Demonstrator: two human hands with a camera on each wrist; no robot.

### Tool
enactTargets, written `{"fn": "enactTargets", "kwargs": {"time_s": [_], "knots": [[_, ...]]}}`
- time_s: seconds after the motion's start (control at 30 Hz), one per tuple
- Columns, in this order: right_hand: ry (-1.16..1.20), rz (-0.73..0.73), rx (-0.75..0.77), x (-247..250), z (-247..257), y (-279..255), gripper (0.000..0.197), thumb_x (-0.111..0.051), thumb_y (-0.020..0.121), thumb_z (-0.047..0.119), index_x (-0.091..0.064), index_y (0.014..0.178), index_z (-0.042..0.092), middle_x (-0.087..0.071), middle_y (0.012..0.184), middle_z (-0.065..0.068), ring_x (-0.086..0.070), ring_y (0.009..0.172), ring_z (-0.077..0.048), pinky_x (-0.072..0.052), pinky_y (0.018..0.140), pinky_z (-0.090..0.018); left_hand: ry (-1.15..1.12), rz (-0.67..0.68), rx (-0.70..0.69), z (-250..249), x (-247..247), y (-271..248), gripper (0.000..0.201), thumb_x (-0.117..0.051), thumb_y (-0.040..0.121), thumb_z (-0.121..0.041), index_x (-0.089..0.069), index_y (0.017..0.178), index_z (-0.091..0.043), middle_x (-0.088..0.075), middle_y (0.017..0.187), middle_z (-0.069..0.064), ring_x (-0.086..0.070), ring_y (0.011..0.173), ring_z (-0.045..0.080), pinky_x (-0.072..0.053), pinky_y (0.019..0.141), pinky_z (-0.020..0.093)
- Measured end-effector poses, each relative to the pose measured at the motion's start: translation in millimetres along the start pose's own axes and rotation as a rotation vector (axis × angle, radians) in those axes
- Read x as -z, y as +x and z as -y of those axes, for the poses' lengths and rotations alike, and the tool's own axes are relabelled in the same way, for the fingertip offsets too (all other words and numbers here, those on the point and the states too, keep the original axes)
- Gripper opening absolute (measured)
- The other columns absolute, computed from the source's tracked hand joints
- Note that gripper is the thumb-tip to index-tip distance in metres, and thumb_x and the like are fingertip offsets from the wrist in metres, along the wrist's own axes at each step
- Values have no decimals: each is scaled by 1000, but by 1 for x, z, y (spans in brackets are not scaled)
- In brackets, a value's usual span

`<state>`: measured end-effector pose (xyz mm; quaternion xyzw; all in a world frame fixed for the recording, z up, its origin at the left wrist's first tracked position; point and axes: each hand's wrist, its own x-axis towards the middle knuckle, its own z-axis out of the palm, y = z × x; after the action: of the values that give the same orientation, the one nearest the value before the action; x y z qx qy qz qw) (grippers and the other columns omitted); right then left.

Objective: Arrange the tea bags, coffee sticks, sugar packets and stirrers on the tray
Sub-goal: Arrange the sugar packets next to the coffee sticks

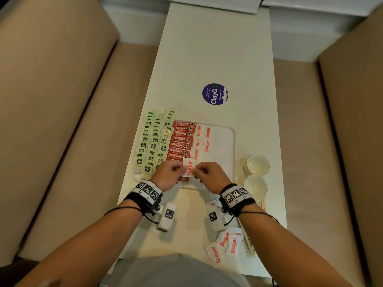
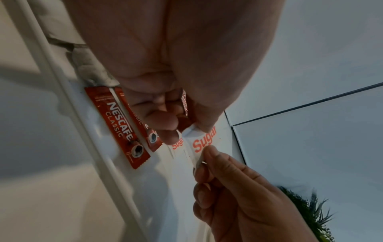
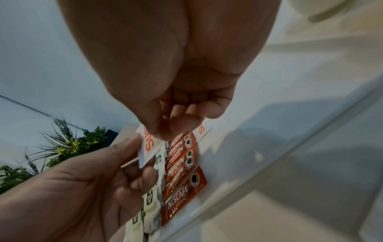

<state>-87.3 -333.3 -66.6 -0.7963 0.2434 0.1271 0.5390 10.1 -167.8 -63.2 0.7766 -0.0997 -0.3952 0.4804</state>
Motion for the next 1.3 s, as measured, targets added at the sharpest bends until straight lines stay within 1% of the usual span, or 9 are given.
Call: {"fn": "enactTargets", "kwargs": {"time_s": [0.13,0.37,0.57,0.77,0.9,0.97,1.07,1.17,1.3], "knots": [[-32,-63,-48,15,-2,12,28,-62,98,32,-70,78,13,-71,79,-9,-60,66,-16,-54,70,-34,-36,-18,38,2,0,-3,10,-65,96,-18,-74,101,-19,-74,84,4,-65,66,9,-48,56,22],[-175,-145,-173,35,-17,40,32,-60,100,26,-70,73,13,-68,75,1,-60,68,-9,-44,63,-21,6,3,80,8,3,-11,11,-64,95,-13,-72,103,-14,-72,83,3,-65,64,8,-49,56,21],[-231,-179,-274,35,-27,54,33,-64,97,25,-71,68,12,-71,74,-4,-68,73,-19,-58,77,-33,7,21,107,20,9,-20,11,-63,96,-12,-70,95,-21,-71,88,4,-65,68,11,-50,60,24],[-289,-200,-307,34,-20,58,38,-63,96,26,-64,61,14,-64,63,-1,-62,61,-17,-50,61,-26,25,3,130,27,12,-25,9,-63,97,-11,-70,101,-15,-70,93,12,-65,68,11,-50,60,21],[-299,-187,-330,36,-14,56,32,-63,96,31,-70,75,7,-68,68,-2,-64,61,-15,-47,53,-22,35,4,127,28,12,-25,9,-63,96,-12,-69,97,-18,-70,92,9,-65,69,11,-49,59,21],[-321,-160,-332,38,-10,53,32,-62,96,33,-71,81,6,-70,72,-3,-66,65,-17,-50,56,-24,45,8,119,27,10,-25,9,-63,96,-12,-69,97,-19,-70,91,9,-65,68,11,-48,59,21],[-355,-131,-284,39,-5,41,36,-61,97,35,-72,81,4,-71,76,-7,-70,75,-24,-57,70,-32,68,11,95,25,5,-25,8,-63,96,-12,-70,98,-16,-70,88,8,-65,67,11,-47,57,17],[-319,-73,-181,37,-3,16,30,-61,98,36,-73,86,11,-74,88,-2,-69,83,-18,-57,83,-34,120,24,59,25,-2,-25,9,-64,96,-12,-71,101,-13,-66,78,4,-64,68,14,-46,57,15],[-373,54,-86,35,-7,-23,22,-62,96,38,-73,98,19,-69,90,6,-64,80,-9,-49,73,-23,242,57,14,28,-13,-24,9,-65,95,-18,-71,101,-17,-65,77,-1,-63,71,13,-44,62,20]]}}
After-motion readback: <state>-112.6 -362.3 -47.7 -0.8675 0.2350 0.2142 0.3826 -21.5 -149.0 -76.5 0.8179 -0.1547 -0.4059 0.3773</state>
